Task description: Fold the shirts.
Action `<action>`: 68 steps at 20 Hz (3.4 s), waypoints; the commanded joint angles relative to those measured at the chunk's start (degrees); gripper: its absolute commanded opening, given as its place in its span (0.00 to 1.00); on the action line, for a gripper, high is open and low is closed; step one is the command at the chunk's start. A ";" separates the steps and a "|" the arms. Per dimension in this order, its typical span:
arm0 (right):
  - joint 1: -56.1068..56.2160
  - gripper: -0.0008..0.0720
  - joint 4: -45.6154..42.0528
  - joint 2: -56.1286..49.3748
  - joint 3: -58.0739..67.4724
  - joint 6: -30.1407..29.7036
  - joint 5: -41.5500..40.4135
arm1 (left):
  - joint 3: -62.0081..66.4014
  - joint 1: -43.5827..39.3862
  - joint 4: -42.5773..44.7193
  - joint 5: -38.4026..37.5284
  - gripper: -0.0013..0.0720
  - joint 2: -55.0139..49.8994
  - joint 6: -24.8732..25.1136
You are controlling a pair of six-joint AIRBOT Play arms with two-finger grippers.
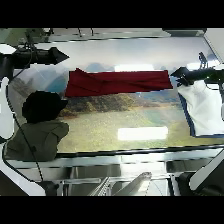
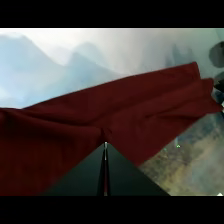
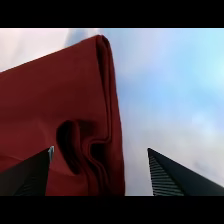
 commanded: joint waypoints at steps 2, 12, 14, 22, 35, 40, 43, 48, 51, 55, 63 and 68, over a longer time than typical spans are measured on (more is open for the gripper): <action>2.12 0.85 2.86 -3.91 4.33 0.74 1.55 | -3.41 -3.58 -0.09 -2.95 0.04 0.24 -0.52; 4.57 0.36 5.84 -7.85 6.62 3.54 3.54 | -3.98 -10.91 0.46 1.29 0.04 -0.07 0.59; 4.48 0.09 7.48 -7.41 6.95 3.41 4.28 | -3.98 -11.89 0.39 2.05 0.04 -1.18 1.46; 6.10 0.03 10.75 3.96 8.13 3.45 9.66 | 2.89 -20.63 0.20 16.15 0.03 -13.38 -2.47; 26.10 0.03 17.88 12.96 8.09 6.03 5.18 | 2.19 -28.92 -0.07 35.91 0.02 -19.87 -18.97; 28.89 0.03 17.88 12.76 8.07 7.54 2.05 | 2.21 -21.40 -0.24 12.33 0.02 -11.78 -18.69; 32.17 0.03 17.90 11.78 8.07 7.52 -2.03 | 2.21 -11.21 -0.28 1.60 0.02 0.59 -15.89; 44.68 0.03 21.90 5.35 8.07 6.01 -23.78 | 2.19 5.07 -0.20 -2.27 0.03 17.92 -14.23; 53.70 0.03 41.77 -1.51 8.11 -8.17 -39.54 | -2.58 10.12 -0.15 -0.22 0.04 23.98 -11.85; 61.83 0.53 90.62 -8.85 8.13 -47.95 -43.89 | -9.79 11.45 -0.17 -0.11 0.04 26.27 -10.34; 55.23 0.31 95.71 -4.81 8.07 -54.97 -28.06 | -14.27 11.17 -0.20 0.17 0.04 26.23 -10.38; 41.53 0.03 37.79 4.04 8.02 -7.82 -20.48 | -14.27 11.17 -0.07 -2.99 0.04 26.21 -9.16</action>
